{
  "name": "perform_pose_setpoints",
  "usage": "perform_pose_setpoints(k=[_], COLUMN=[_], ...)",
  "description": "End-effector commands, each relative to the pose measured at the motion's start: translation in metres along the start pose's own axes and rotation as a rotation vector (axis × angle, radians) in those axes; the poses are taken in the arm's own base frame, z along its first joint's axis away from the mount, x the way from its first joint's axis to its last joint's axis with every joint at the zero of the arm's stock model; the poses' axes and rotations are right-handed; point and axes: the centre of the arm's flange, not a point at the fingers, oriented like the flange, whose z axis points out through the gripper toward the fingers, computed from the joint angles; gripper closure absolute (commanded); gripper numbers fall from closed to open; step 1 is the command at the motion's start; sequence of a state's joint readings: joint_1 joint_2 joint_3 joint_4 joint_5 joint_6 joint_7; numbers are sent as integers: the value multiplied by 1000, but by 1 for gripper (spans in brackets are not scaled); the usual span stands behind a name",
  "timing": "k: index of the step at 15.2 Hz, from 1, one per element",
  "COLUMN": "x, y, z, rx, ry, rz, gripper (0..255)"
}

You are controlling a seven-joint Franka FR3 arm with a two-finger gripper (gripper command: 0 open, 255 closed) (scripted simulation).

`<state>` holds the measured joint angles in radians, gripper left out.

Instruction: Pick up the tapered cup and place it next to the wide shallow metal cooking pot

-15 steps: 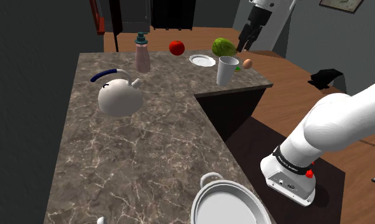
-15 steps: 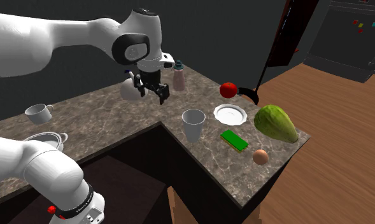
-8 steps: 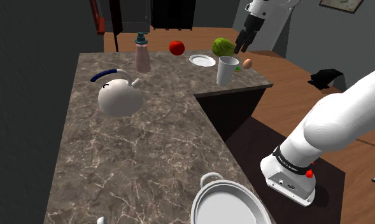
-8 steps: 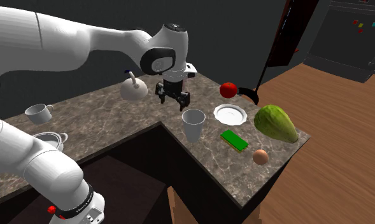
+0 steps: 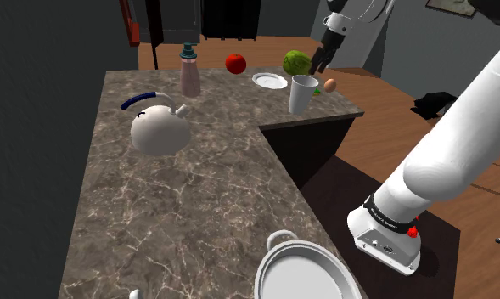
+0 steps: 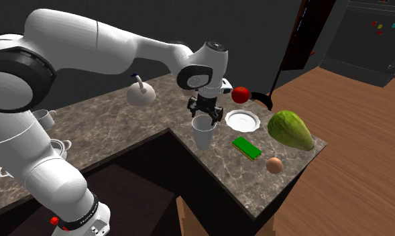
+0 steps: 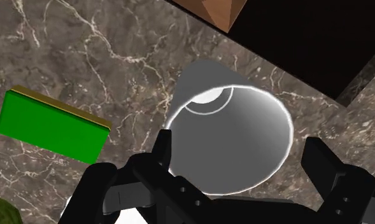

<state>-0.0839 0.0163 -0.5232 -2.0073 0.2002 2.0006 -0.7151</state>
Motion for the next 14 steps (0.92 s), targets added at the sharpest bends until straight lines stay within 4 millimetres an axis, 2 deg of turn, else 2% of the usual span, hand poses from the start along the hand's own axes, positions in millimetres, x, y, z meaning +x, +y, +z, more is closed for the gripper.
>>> perform_pose_setpoints(k=[1, 4, 11, 14], x=[11, 24, 24, 24], y=[24, 55, 55, 55], z=[10, 23, 60, 63], rx=[0, 2, 2, 2], ry=[2, 5, 5, 5], rz=[-1, 0, 0, 0], gripper=[0, 0, 0, 0])
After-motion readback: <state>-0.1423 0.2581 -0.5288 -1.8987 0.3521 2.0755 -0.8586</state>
